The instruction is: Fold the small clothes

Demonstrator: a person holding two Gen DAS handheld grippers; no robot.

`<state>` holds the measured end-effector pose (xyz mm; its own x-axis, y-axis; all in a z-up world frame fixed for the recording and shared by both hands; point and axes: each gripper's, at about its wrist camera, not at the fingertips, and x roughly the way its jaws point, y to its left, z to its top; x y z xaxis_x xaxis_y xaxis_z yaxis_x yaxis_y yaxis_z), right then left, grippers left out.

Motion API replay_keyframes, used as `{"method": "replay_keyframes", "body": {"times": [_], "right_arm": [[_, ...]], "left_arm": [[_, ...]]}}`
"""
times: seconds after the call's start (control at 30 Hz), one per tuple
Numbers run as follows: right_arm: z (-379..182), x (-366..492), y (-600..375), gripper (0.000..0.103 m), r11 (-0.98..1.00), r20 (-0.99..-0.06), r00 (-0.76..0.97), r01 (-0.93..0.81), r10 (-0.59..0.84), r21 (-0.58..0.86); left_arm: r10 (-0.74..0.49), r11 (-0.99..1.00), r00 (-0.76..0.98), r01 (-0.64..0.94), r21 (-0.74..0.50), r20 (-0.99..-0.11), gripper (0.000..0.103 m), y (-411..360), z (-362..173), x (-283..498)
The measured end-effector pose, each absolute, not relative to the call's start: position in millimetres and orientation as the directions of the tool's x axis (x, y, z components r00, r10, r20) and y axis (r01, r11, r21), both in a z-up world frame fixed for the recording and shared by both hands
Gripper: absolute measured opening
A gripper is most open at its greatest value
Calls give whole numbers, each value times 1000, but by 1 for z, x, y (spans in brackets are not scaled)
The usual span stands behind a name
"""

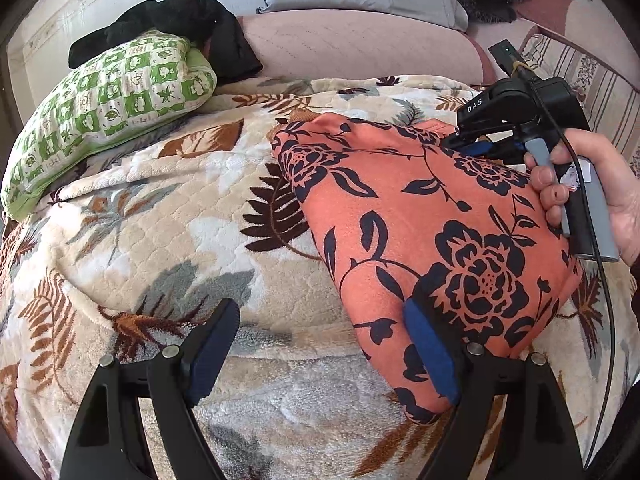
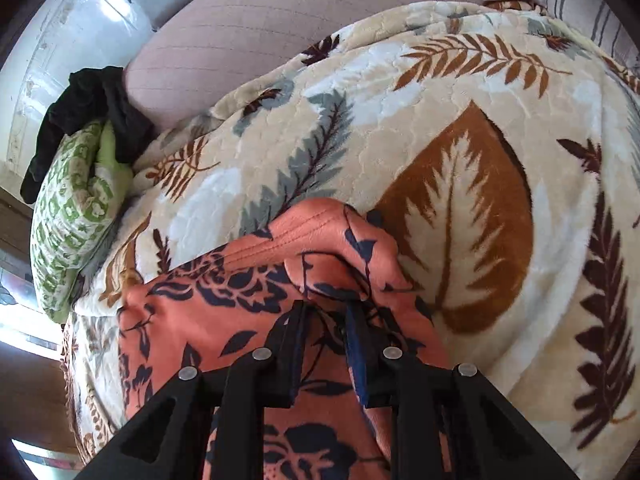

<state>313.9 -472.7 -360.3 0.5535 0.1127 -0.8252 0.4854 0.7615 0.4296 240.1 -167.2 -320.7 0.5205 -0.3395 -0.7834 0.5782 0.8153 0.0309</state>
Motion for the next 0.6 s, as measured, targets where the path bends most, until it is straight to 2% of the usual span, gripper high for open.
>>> {"method": "replay_keyframes", "body": {"times": [0.13,0.3,0.47,0.6], "right_arm": [[-340,295,-469,23,748,-799,589,474,122,464],[-307,235,-436,23,784,-738,649,353,188,510],[-329,189,-394,24,842,-829,533,361,168,402],[-327,180,-382,24,889,-833,539,312,126,336]], "left_arm": [[-361,826,515,564,-10,-778,85,-162,-315,241],[-346,846,526,533,-16,-777,85,-159,-311,238],[-311,853,562,521,35,-767,87,-163,-312,232],[-307,864,565,502,25,-766,90,-160,-312,234]]}}
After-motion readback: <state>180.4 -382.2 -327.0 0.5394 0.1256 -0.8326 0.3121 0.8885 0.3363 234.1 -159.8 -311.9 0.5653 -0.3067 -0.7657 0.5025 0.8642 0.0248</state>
